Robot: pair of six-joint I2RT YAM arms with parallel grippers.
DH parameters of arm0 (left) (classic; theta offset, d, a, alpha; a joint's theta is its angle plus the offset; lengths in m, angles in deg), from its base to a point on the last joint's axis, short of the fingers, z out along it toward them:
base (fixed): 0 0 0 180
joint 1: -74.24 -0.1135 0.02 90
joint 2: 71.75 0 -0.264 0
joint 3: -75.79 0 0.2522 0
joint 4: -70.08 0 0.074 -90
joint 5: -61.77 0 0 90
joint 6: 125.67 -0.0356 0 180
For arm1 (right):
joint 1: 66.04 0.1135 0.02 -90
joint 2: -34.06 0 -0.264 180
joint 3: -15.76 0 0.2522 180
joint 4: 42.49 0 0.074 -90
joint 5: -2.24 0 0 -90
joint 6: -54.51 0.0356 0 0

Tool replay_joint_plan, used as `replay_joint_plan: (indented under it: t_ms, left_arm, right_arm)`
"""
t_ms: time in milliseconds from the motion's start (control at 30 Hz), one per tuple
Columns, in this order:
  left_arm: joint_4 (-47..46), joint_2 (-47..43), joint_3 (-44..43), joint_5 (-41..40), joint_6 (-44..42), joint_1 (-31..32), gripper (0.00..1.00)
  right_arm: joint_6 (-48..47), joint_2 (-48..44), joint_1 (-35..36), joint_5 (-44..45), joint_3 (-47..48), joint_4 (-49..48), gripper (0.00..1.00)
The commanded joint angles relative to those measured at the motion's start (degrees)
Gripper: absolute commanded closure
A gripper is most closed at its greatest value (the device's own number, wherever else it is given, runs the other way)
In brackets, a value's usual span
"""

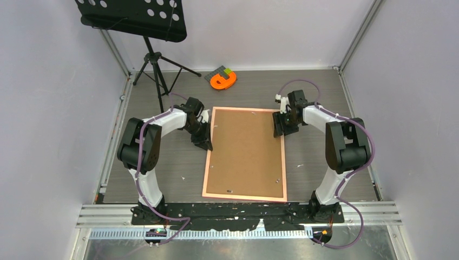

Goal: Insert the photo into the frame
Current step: Install the photo frame at the center of the board.

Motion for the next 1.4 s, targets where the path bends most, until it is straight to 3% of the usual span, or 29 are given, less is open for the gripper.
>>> replay_joint_plan:
  t_ms: [0, 367, 1367]
  left_arm:
    - [-1.39, 1.15, 0.96, -3.19, -1.94, -0.56, 1.0]
    - [-1.33, 1.04, 0.93, -3.1, -2.02, -0.65, 1.0]
    - [-1.08, 1.18, 0.8, -2.76, -2.42, -0.78, 1.0]
  right_arm:
    - [0.31, -0.17, 0.41, 1.94, 0.26, -1.4, 0.48]
    - [-1.08, -0.55, 0.46, 2.86, 0.71, -0.82, 0.6]
    - [-11.48, -0.28, 0.4, 0.42, 3.06, 0.15, 0.78]
